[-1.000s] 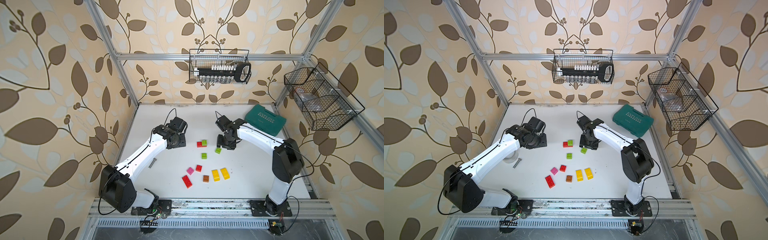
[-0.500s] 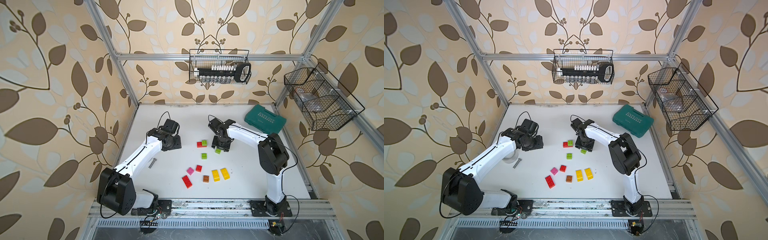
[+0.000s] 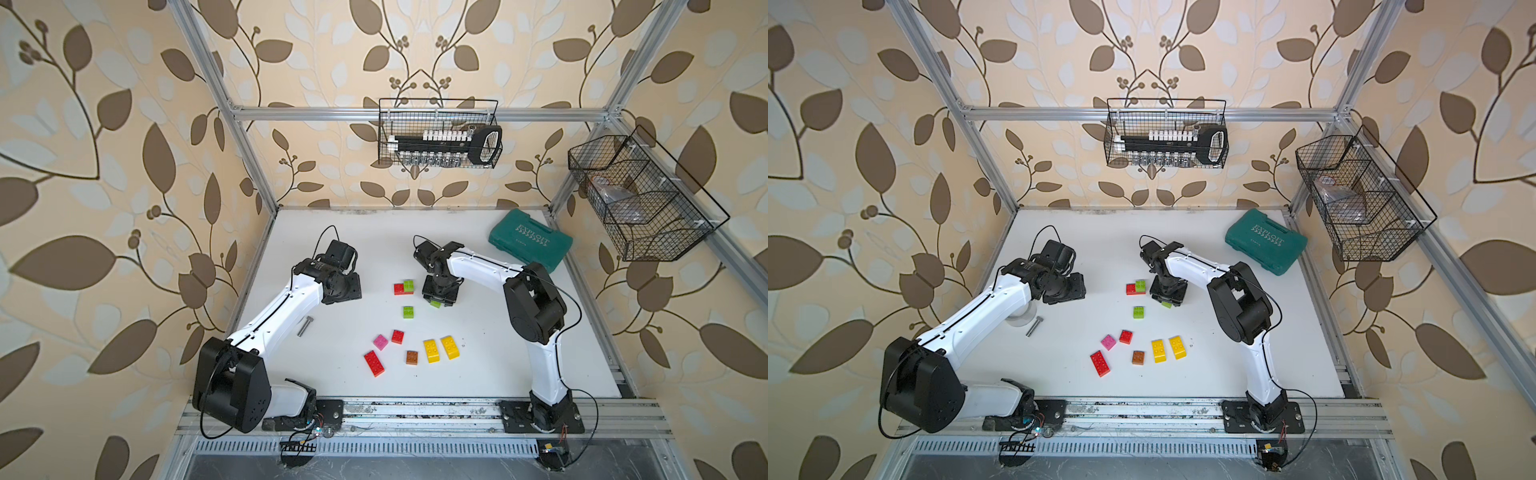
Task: Assemble the letter s with lego
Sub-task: Pick up the lego brick from the center of the board.
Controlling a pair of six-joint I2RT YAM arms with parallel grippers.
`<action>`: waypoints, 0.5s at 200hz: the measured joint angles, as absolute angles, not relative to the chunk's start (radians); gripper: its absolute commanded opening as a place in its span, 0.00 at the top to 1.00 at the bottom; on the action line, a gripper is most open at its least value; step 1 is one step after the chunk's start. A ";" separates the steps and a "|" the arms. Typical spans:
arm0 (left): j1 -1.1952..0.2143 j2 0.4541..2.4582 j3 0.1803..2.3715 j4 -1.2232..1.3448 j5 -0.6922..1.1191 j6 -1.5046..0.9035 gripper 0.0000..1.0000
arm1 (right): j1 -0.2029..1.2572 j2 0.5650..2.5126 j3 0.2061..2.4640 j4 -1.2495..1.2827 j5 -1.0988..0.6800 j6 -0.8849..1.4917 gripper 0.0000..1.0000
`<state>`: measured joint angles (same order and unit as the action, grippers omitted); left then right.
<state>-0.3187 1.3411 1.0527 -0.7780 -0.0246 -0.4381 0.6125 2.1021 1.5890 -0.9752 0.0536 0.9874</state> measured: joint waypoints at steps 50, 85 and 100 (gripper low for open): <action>-0.312 1.341 1.051 -0.773 -0.020 -0.437 0.41 | 0.604 2.102 1.594 -0.971 0.053 0.983 0.61; -0.312 1.341 1.051 -0.773 -0.009 -0.437 0.41 | 0.600 2.103 1.594 -0.962 0.052 0.981 0.67; -0.312 1.341 1.051 -0.773 -0.007 -0.437 0.41 | 0.599 2.103 1.594 -0.958 0.052 0.978 0.70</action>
